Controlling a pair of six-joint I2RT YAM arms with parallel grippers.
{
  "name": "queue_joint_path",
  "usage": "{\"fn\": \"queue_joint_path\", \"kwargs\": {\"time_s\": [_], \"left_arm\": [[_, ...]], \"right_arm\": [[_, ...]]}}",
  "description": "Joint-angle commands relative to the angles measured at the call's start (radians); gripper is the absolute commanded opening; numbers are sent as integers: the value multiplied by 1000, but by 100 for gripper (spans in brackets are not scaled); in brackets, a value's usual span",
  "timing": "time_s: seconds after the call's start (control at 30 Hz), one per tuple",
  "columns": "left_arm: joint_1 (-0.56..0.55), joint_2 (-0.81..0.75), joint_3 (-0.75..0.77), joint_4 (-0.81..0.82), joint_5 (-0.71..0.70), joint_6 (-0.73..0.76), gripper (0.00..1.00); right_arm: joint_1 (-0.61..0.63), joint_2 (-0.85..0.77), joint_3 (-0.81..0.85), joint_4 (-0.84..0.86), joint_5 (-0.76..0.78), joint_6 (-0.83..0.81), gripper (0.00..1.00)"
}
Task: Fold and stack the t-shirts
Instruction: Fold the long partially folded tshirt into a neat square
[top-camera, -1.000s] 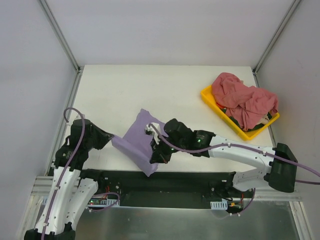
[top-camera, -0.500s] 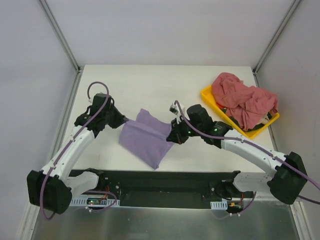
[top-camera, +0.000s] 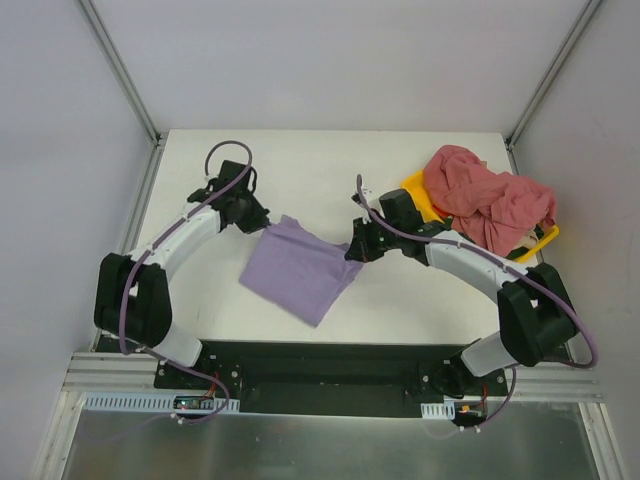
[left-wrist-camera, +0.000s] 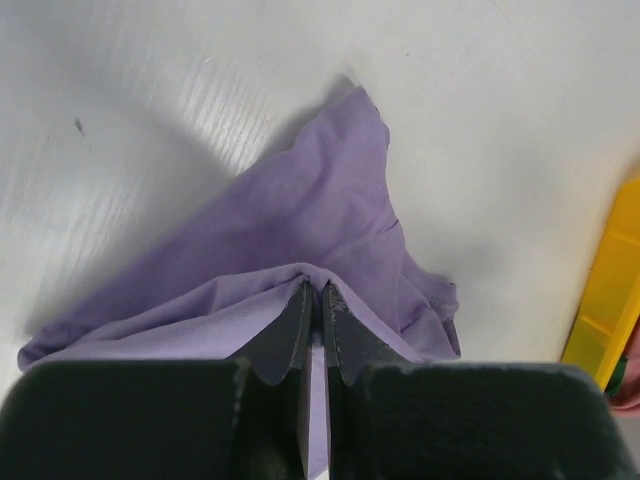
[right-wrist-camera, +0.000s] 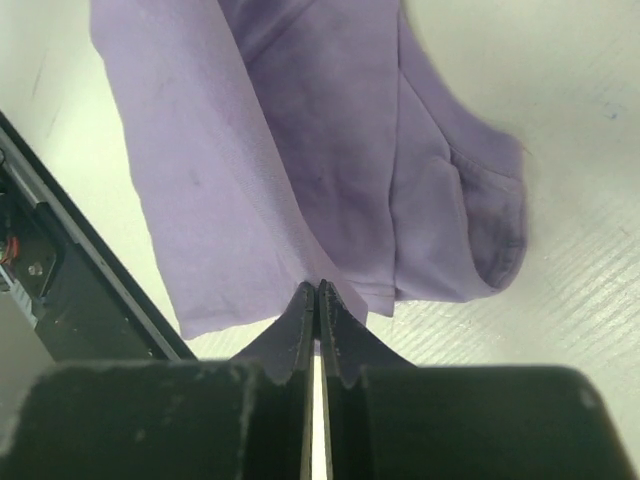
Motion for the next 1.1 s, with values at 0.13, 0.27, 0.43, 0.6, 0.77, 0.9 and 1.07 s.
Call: {"fn": "queue_joint_path", "kwargs": {"time_s": [0.13,0.27,0.43,0.6,0.77,0.9,1.07], "left_arm": [[15,184,149,39,-40,137,0],[15,240,180,36,-23,162,11],[15,244,246,16,43,272,72],[16,140,186,14,84,381,99],[16,120,76,28,158,573,99],[18,158,57,37,228,673,99],[21,278,91,16,291,731,99]], "right_arm": [[-19,46,39,-31,103,4,1],[-22,67,55,-49,156,3,7],[-26,112,149,-195,374,30,63],[-22,8,112,-181,387,39,96],[-22,-202,-87,-56,289,122,96],[-22,-365,-222,-9,241,147,96],[-20,-519,-307,-38,239,158,96]]}}
